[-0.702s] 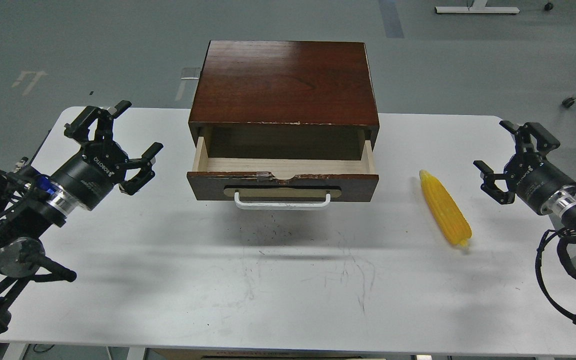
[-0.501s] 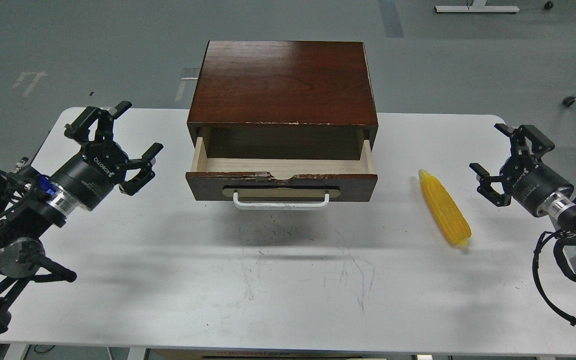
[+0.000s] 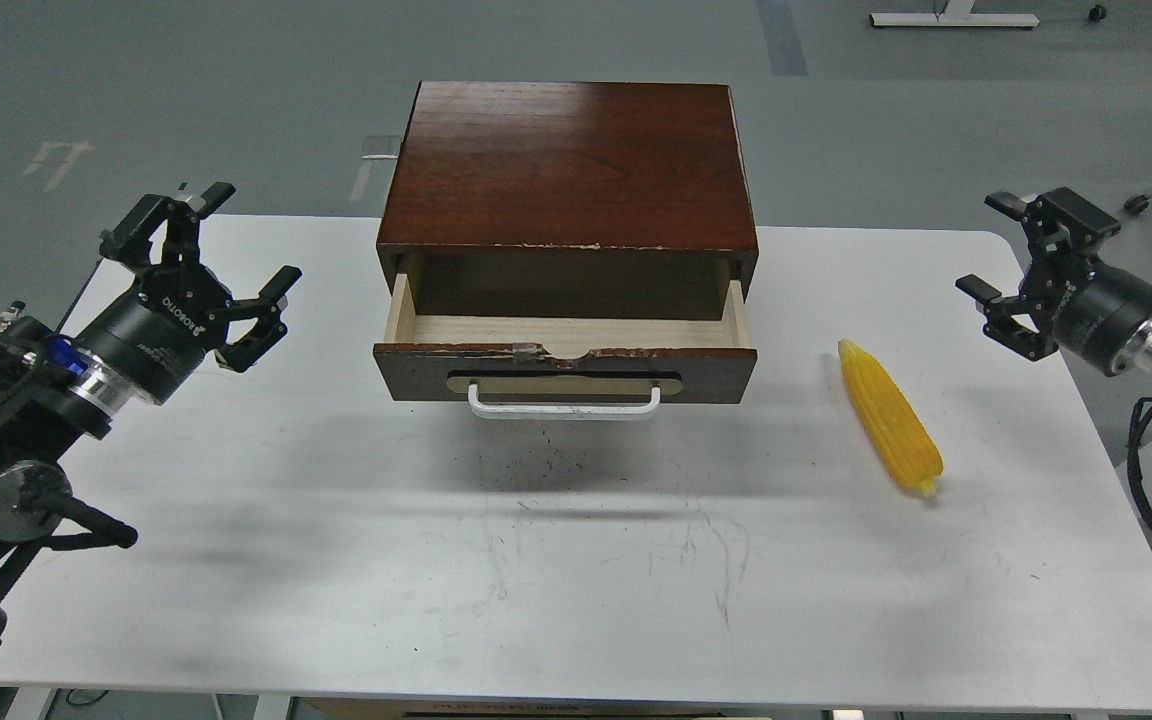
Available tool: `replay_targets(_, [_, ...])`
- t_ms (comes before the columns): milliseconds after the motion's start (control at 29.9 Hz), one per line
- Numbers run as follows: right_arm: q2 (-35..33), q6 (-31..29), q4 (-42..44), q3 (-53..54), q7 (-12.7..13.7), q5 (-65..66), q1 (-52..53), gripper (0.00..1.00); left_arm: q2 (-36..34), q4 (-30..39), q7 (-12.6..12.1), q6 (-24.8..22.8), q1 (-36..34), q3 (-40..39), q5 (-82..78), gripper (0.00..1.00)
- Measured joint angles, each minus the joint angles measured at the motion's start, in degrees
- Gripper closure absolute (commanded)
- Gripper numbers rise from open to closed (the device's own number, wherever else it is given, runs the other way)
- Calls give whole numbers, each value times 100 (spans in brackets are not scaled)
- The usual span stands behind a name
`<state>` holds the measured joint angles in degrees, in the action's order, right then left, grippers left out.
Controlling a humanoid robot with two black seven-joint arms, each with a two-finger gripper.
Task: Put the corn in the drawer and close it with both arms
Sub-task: 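Move the right gripper toward the yellow corn cob on the table, then lower the right gripper onto the corn cob and close it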
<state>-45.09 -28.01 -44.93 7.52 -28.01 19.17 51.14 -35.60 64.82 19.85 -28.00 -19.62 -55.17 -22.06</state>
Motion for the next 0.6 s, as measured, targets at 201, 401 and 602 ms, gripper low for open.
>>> replay_targets(201, [-323,-1,-228,-6,0,3059,750,0,0,45,12,0,-23,-3,8,0])
replay_targets(401, [-333,1,-659,-87,0,5612,1060,0,0,76,51,0,-24,-4,18,0])
replay_targets(602, [-49,179,-792,-912,0,6983,1134,0,-38,84,71,0,-25,-2,18,0])
